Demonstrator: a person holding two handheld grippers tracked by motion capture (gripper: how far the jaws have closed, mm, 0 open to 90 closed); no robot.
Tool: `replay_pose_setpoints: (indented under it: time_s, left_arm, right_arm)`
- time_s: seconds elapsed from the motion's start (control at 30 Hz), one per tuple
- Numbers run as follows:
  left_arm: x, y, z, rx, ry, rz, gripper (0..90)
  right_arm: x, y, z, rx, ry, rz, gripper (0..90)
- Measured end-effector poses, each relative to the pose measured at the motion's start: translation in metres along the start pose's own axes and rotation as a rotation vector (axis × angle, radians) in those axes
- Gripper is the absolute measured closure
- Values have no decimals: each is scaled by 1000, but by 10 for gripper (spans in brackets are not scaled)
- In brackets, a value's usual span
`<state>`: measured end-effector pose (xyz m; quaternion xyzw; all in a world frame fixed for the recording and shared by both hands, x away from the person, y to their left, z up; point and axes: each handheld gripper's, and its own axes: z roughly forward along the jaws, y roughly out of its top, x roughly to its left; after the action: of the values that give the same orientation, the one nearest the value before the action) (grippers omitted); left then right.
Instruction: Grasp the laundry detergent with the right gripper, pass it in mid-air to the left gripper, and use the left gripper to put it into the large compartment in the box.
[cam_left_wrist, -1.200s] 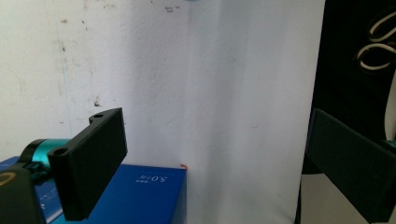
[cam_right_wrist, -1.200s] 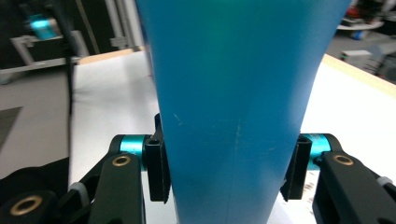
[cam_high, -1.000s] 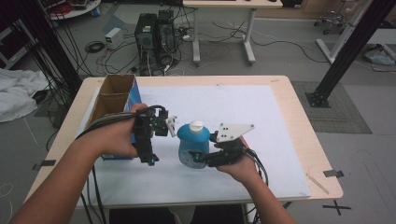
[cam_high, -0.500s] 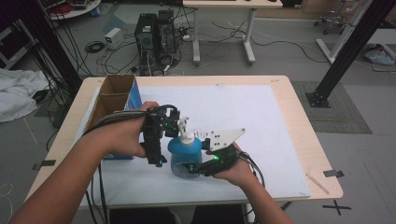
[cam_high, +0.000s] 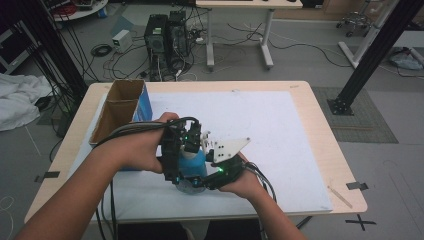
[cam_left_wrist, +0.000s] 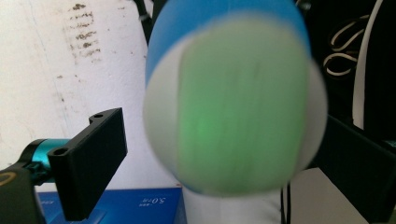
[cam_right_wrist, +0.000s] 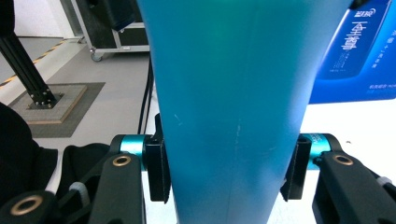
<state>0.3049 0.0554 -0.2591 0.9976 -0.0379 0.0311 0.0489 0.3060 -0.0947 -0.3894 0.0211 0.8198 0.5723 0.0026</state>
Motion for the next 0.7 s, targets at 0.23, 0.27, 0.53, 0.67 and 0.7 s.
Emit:
replay_pose_setpoints:
  time_s: [0.23, 0.27, 0.53, 0.67, 0.7]
  left_arm:
    - [-1, 2, 2, 13, -1, -4, 55]
    - [-1, 2, 2, 14, -3, -5, 56]
    - [0, 0, 5, 38, -1, -12, 56]
    - [0, 0, 4, 35, 0, -3, 114]
    - [-1, 1, 4, 37, 1, -2, 114]
  right_arm:
    - [0, 5, 11, -7, 6, -9, 477]
    - [0, 7, 13, -9, 10, -7, 477]
    - [0, 8, 15, -15, 12, -13, 477]
    - [0, 8, 15, -13, 12, -10, 477]
    - [0, 8, 15, -14, 11, -10, 477]
